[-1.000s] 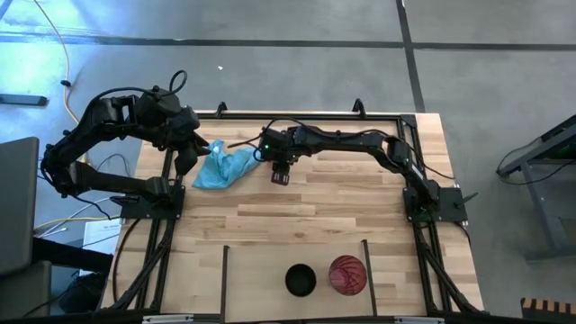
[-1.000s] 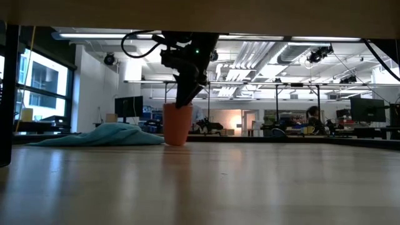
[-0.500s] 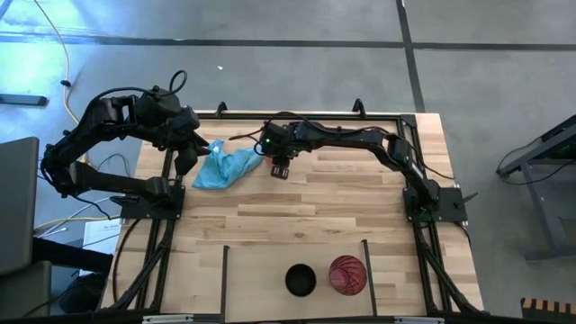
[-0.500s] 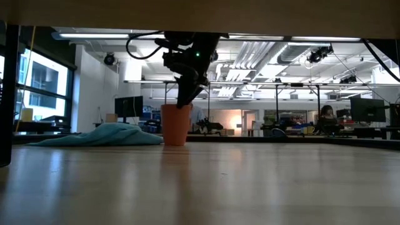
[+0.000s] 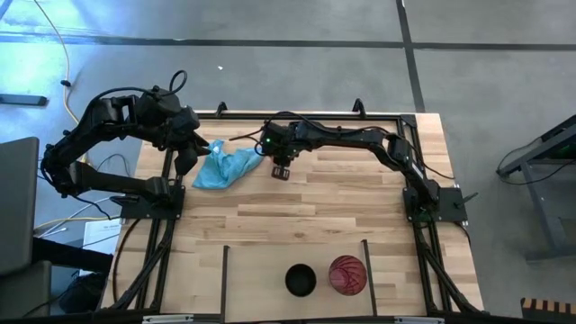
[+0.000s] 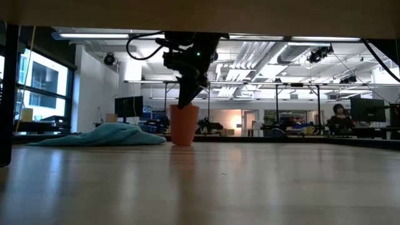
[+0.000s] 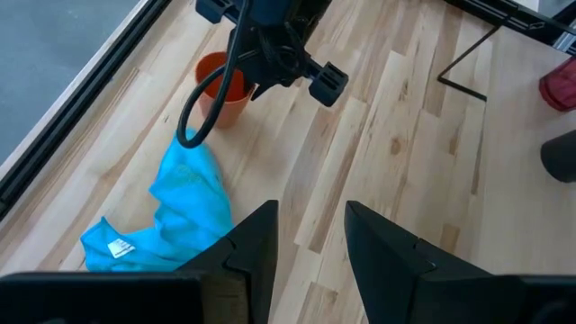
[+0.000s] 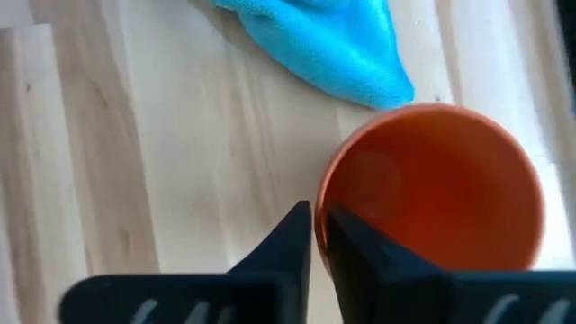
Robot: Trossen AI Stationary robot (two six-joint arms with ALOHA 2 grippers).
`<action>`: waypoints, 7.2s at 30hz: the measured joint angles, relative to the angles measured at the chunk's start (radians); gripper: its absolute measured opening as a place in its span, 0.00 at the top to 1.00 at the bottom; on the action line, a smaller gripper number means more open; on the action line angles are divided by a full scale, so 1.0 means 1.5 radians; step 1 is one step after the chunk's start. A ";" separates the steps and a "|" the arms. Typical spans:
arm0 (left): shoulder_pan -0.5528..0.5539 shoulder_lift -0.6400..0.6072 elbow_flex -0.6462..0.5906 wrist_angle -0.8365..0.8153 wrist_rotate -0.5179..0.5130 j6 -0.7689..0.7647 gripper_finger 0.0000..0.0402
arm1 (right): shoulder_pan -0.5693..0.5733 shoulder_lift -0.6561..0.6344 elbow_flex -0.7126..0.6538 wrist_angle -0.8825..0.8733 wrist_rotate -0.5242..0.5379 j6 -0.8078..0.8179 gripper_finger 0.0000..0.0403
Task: Stack small to large cups/mugs on shelf
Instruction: Put the orange cup on the shelf
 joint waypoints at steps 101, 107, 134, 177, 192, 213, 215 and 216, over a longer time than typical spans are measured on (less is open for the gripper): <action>0.000 -0.026 -0.014 -0.020 -0.020 -0.051 0.71 | 0.131 -0.012 0.229 -0.293 -0.114 0.100 0.65; 0.000 -0.035 -0.121 0.008 -0.031 -0.072 0.71 | 0.146 -0.125 0.186 -0.288 -0.128 0.103 0.62; -0.050 0.274 -0.201 0.331 0.027 -0.241 0.71 | 0.266 -0.460 0.186 -0.235 -0.074 0.105 0.61; -0.101 0.491 -0.115 0.385 -0.018 -0.312 0.71 | 0.400 -0.601 0.186 -0.267 -0.062 0.052 0.61; -0.100 0.513 -0.117 0.412 0.005 -0.310 0.71 | 0.400 -0.601 0.186 -0.273 -0.062 0.053 0.61; -0.100 0.509 -0.029 0.439 0.008 -0.253 0.71 | 0.400 -0.601 0.186 -0.285 -0.062 0.053 0.61; -0.100 0.516 -0.011 0.438 -0.002 -0.244 0.71 | 0.400 -0.601 0.186 -0.286 -0.062 0.054 0.61; -0.100 0.521 -0.004 0.435 -0.005 -0.241 0.71 | 0.400 -0.601 0.186 -0.285 -0.062 0.053 0.61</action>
